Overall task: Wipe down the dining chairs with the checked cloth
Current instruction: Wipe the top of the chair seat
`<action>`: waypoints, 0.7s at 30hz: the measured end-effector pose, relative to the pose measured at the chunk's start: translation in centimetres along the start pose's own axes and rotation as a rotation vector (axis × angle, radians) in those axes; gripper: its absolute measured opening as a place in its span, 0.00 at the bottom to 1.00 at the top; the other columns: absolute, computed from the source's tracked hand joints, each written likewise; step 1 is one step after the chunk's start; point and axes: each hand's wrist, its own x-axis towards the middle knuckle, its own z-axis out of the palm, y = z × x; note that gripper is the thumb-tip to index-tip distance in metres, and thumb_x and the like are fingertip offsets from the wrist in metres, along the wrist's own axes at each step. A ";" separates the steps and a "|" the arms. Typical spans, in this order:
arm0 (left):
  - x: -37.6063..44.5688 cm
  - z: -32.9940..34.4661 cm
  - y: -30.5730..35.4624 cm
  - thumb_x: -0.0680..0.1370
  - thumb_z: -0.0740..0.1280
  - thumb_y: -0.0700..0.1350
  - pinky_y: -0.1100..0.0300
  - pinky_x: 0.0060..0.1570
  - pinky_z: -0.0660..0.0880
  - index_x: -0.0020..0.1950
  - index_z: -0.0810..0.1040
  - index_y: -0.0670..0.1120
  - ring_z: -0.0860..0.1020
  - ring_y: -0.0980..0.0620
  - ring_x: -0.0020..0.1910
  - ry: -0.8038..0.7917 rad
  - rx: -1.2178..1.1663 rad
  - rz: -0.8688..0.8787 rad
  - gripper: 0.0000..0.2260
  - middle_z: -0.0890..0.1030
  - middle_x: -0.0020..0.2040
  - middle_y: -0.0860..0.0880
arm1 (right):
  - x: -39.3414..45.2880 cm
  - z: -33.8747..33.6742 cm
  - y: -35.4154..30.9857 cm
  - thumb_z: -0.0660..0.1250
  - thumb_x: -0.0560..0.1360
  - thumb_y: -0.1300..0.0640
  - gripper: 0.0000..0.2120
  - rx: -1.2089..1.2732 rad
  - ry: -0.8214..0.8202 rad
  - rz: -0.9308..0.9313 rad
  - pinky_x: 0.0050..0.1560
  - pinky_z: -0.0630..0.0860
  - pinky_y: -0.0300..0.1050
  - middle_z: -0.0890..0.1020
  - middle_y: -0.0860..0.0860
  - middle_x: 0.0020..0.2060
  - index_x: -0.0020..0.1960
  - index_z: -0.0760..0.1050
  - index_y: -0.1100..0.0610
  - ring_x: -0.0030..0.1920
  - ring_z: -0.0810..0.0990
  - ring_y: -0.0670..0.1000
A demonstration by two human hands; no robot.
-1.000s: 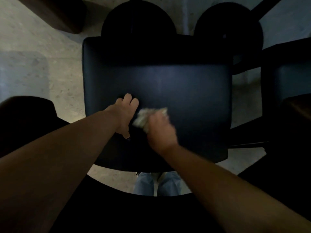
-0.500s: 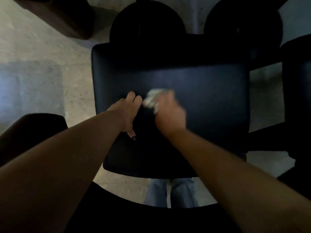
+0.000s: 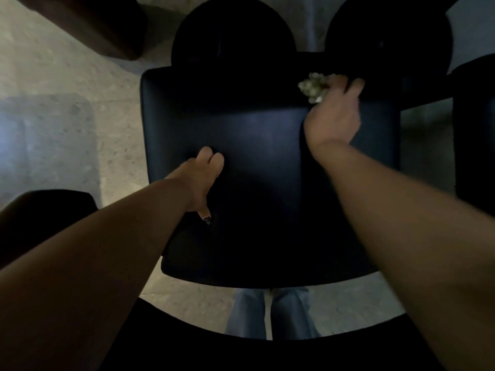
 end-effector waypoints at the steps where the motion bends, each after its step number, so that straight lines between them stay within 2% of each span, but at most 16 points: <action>1: 0.0 0.0 0.0 0.51 0.85 0.51 0.50 0.52 0.74 0.56 0.59 0.46 0.74 0.41 0.54 0.004 -0.008 0.000 0.45 0.61 0.60 0.44 | -1.7 0.7 -1.4 0.61 0.75 0.60 0.19 0.027 0.009 -0.006 0.51 0.74 0.52 0.67 0.58 0.65 0.66 0.67 0.56 0.56 0.76 0.60; 2: 0.0 0.0 -0.1 0.51 0.85 0.50 0.50 0.52 0.73 0.55 0.59 0.47 0.74 0.41 0.54 0.008 -0.019 -0.001 0.44 0.62 0.60 0.45 | -4.0 1.5 -2.6 0.60 0.76 0.58 0.16 0.040 -0.035 -0.099 0.50 0.74 0.52 0.69 0.57 0.64 0.64 0.68 0.56 0.54 0.77 0.59; 3: 0.0 0.1 -0.1 0.50 0.85 0.50 0.50 0.52 0.73 0.55 0.60 0.46 0.74 0.40 0.54 0.010 -0.031 -0.002 0.44 0.62 0.60 0.45 | -6.9 2.1 -3.5 0.59 0.78 0.55 0.13 0.075 -0.149 -0.267 0.49 0.74 0.52 0.71 0.57 0.62 0.62 0.68 0.55 0.53 0.77 0.59; 5: 0.0 0.1 -0.2 0.51 0.85 0.50 0.49 0.51 0.74 0.57 0.62 0.46 0.75 0.40 0.54 0.027 -0.050 0.003 0.44 0.63 0.59 0.45 | -13.2 2.5 -3.4 0.61 0.77 0.53 0.13 0.096 -0.418 -0.789 0.42 0.74 0.50 0.73 0.58 0.61 0.61 0.71 0.55 0.50 0.78 0.60; 6: 0.0 0.1 -0.2 0.51 0.85 0.50 0.50 0.49 0.73 0.55 0.61 0.47 0.75 0.40 0.54 0.037 -0.054 0.006 0.42 0.63 0.59 0.45 | -15.7 2.1 -2.4 0.65 0.73 0.55 0.15 0.046 -0.525 -1.040 0.35 0.74 0.47 0.74 0.58 0.59 0.59 0.73 0.55 0.47 0.79 0.60; 7: -0.1 0.0 -0.2 0.51 0.85 0.50 0.51 0.48 0.72 0.53 0.59 0.48 0.75 0.40 0.53 0.034 -0.053 0.002 0.42 0.63 0.59 0.45 | -16.8 1.6 -0.6 0.67 0.68 0.55 0.16 0.050 -0.568 -1.140 0.30 0.73 0.45 0.75 0.58 0.57 0.56 0.76 0.54 0.42 0.80 0.59; 8: -0.3 -0.2 -0.1 0.51 0.85 0.50 0.52 0.48 0.72 0.52 0.57 0.49 0.75 0.40 0.53 0.020 -0.050 -0.009 0.43 0.63 0.59 0.45 | -16.7 1.4 1.8 0.66 0.66 0.55 0.16 0.067 -0.550 -1.158 0.26 0.73 0.44 0.75 0.57 0.54 0.53 0.75 0.53 0.38 0.80 0.58; 9: -0.4 -0.4 0.1 0.50 0.85 0.51 0.51 0.49 0.72 0.52 0.57 0.49 0.74 0.40 0.53 0.006 -0.045 -0.023 0.44 0.63 0.59 0.45 | -15.8 0.9 4.0 0.64 0.67 0.55 0.13 0.057 -0.529 -1.060 0.26 0.73 0.45 0.74 0.57 0.52 0.52 0.72 0.53 0.36 0.79 0.59; 10: -0.6 -0.6 0.3 0.50 0.85 0.51 0.50 0.51 0.73 0.52 0.57 0.49 0.74 0.40 0.54 -0.002 -0.034 -0.035 0.44 0.63 0.60 0.44 | -14.3 0.2 6.0 0.62 0.70 0.57 0.12 0.000 -0.477 -0.865 0.28 0.75 0.48 0.72 0.58 0.51 0.53 0.70 0.54 0.37 0.79 0.61; 11: -0.7 -0.8 0.6 0.50 0.85 0.50 0.48 0.52 0.75 0.54 0.59 0.47 0.74 0.39 0.55 -0.007 -0.015 -0.052 0.44 0.62 0.61 0.44 | -12.5 -0.2 7.9 0.62 0.72 0.59 0.12 -0.080 -0.391 -0.601 0.33 0.76 0.51 0.71 0.59 0.53 0.55 0.69 0.56 0.40 0.78 0.63; 13: -0.8 -1.0 1.7 0.53 0.85 0.47 0.47 0.53 0.76 0.61 0.60 0.44 0.75 0.38 0.57 -0.028 0.042 -0.113 0.47 0.61 0.63 0.42 | -9.6 -1.0 9.9 0.62 0.73 0.61 0.15 -0.064 -0.160 0.028 0.42 0.74 0.54 0.69 0.59 0.56 0.59 0.68 0.59 0.44 0.76 0.64; 14: -0.7 -1.1 2.5 0.55 0.85 0.45 0.48 0.52 0.76 0.64 0.59 0.43 0.75 0.38 0.57 -0.039 0.071 -0.158 0.47 0.59 0.65 0.41 | -9.3 -1.1 9.3 0.62 0.73 0.62 0.15 -0.037 -0.079 0.244 0.44 0.73 0.54 0.70 0.60 0.56 0.59 0.68 0.59 0.44 0.76 0.64; 15: -0.7 -1.1 3.3 0.58 0.84 0.42 0.49 0.50 0.75 0.66 0.58 0.42 0.75 0.38 0.58 -0.049 0.093 -0.199 0.45 0.58 0.67 0.40 | -9.9 -0.7 7.8 0.63 0.72 0.63 0.14 -0.020 -0.038 0.322 0.43 0.73 0.54 0.71 0.60 0.54 0.58 0.70 0.60 0.45 0.76 0.64; 17: -0.7 -1.1 4.4 0.62 0.81 0.38 0.50 0.49 0.75 0.67 0.58 0.40 0.76 0.38 0.59 -0.059 0.103 -0.251 0.42 0.57 0.69 0.39 | -13.3 0.5 4.3 0.68 0.67 0.64 0.13 -0.019 -0.064 0.167 0.37 0.73 0.51 0.76 0.61 0.48 0.51 0.75 0.61 0.42 0.77 0.63; 19: -0.5 -1.2 4.3 0.61 0.82 0.39 0.49 0.50 0.76 0.65 0.59 0.40 0.76 0.37 0.58 -0.067 0.098 -0.257 0.41 0.58 0.67 0.40 | -18.2 0.8 1.8 0.71 0.61 0.61 0.14 -0.030 -0.221 -0.092 0.35 0.72 0.48 0.78 0.59 0.43 0.47 0.78 0.58 0.41 0.77 0.61; 21: -0.5 -1.5 3.8 0.59 0.83 0.40 0.48 0.50 0.76 0.62 0.60 0.41 0.77 0.36 0.57 -0.086 0.095 -0.245 0.41 0.60 0.64 0.40 | -21.4 0.4 2.0 0.72 0.60 0.60 0.16 -0.011 -0.358 -0.228 0.35 0.73 0.48 0.78 0.56 0.43 0.48 0.79 0.56 0.41 0.77 0.59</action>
